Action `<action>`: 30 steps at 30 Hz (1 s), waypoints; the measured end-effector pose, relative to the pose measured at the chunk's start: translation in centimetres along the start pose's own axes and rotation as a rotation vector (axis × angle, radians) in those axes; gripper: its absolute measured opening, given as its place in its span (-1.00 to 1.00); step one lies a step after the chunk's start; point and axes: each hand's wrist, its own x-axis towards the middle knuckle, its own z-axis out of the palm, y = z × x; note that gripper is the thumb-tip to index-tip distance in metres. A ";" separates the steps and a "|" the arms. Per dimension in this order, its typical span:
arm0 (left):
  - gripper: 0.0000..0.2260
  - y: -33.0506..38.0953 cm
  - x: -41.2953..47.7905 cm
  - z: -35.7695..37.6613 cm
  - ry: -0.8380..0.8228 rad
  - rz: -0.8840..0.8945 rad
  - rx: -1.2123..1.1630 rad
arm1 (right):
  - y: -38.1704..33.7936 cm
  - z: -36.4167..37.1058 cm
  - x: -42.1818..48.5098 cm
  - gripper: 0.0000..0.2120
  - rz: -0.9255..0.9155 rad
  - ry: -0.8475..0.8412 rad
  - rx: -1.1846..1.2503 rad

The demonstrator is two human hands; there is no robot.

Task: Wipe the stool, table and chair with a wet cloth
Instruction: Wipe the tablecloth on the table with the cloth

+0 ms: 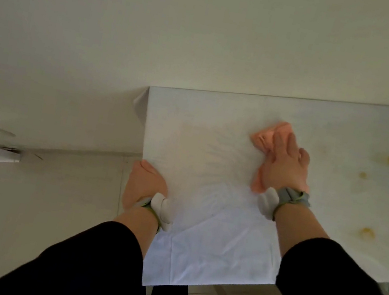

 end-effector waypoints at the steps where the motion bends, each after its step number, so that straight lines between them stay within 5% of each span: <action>1: -0.67 0.0 0.1 0.0 0.011 -0.003 0.003 | 0.1 0.1 -0.2 -0.43 0.030 0.017 -0.003; 8: -0.58 0.5 -0.1 -0.1 0.033 0.023 -0.030 | -5.3 5.7 -9.9 -0.47 -0.317 -0.070 0.017; 12: -0.62 0.7 -0.3 -0.2 0.023 0.056 -0.051 | -2.4 6.7 -13.0 -0.42 -0.436 -0.109 -0.049; 18: -0.70 0.3 0.3 0.2 -0.106 0.053 0.018 | 6.5 4.0 -12.3 -0.46 0.075 0.049 -0.043; 23: -0.69 0.8 0.1 -0.8 0.019 -0.017 -0.102 | 5.3 4.6 -12.2 -0.47 0.085 0.062 0.027; 27: -0.51 1.1 -1.9 -0.8 0.056 0.350 0.024 | 5.5 4.2 -11.7 -0.46 0.076 0.020 0.013; 30: -0.41 3.0 -4.7 0.5 -0.138 0.715 0.249 | 5.4 4.4 -11.5 -0.45 0.071 0.005 0.018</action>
